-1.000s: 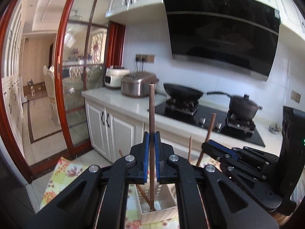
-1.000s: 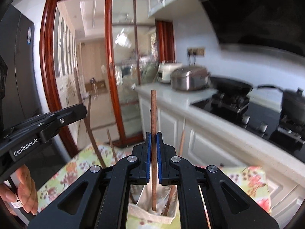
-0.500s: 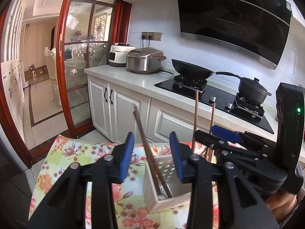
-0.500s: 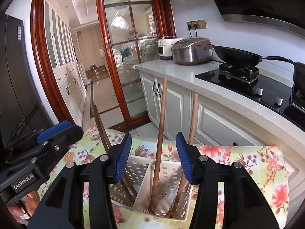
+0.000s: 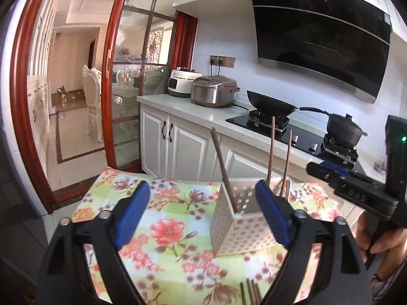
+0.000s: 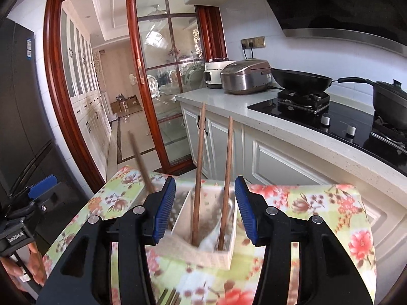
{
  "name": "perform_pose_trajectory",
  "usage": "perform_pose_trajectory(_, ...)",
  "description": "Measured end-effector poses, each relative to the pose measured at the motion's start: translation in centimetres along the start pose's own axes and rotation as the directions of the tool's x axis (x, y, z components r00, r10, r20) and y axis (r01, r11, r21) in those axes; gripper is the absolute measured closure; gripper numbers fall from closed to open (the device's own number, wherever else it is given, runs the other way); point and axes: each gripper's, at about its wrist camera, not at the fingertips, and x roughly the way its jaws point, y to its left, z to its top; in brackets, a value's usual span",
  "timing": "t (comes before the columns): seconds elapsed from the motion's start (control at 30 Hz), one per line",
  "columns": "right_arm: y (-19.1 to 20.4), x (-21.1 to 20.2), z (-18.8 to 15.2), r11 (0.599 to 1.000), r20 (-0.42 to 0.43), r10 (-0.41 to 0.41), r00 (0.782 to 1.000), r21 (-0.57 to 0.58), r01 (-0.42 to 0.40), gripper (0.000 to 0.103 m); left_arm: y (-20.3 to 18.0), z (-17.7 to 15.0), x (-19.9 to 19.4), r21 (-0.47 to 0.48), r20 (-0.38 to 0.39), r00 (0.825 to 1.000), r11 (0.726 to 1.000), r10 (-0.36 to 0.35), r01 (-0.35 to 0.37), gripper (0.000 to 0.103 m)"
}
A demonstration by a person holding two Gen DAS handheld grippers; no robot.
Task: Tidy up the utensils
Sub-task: 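Move both tools back over the remaining chopsticks on the table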
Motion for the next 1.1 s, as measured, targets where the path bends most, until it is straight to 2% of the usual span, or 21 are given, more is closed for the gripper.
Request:
perform_pose_trajectory(0.13, 0.7, -2.8, -2.8, 1.0, 0.007, 0.01, 1.0, -0.013, -0.01, 0.056, -0.6, -2.2, -2.4, 0.037, 0.006, 0.999, 0.999, 0.036, -0.037, 0.007)
perform_pose_trajectory(0.2, 0.9, -3.9, -4.4, 1.0, 0.003, 0.01, 1.0, -0.013, -0.01, 0.056, -1.0, -3.6, -3.4, 0.048, 0.0, 0.999, 0.998, 0.038, -0.038, 0.005)
perform_pose_trajectory(0.37, 1.5, -6.0, -8.5, 1.0, -0.015, -0.014, 1.0, -0.02, 0.013, 0.056, -1.5, -7.1, -4.7, 0.046, -0.048, 0.998, 0.998, 0.032, -0.03, 0.005)
perform_pose_trajectory(0.67, 1.2, -7.2, -16.2, 0.998, -0.11, 0.013, 0.994, 0.064, -0.006, 0.049, -1.2, -14.7, -6.1, 0.014, -0.168, 0.986, 1.0, 0.01, -0.008, 0.005)
perform_pose_trajectory(0.9, 2.2, -6.5, -19.3, 0.998, -0.169, 0.028, 0.985, 0.06, -0.018, 0.049, -1.6, -18.6, -5.8, 0.016, -0.205, 0.979, 1.0, 0.001, 0.003, 0.005)
perform_pose_trajectory(1.1, 2.7, -5.8, -20.7, 0.999, -0.201, 0.027, 0.979, 0.051, -0.017, 0.049, -1.6, -19.3, -5.4, 0.039, -0.217, 0.976, 0.999, 0.022, -0.014, 0.005)
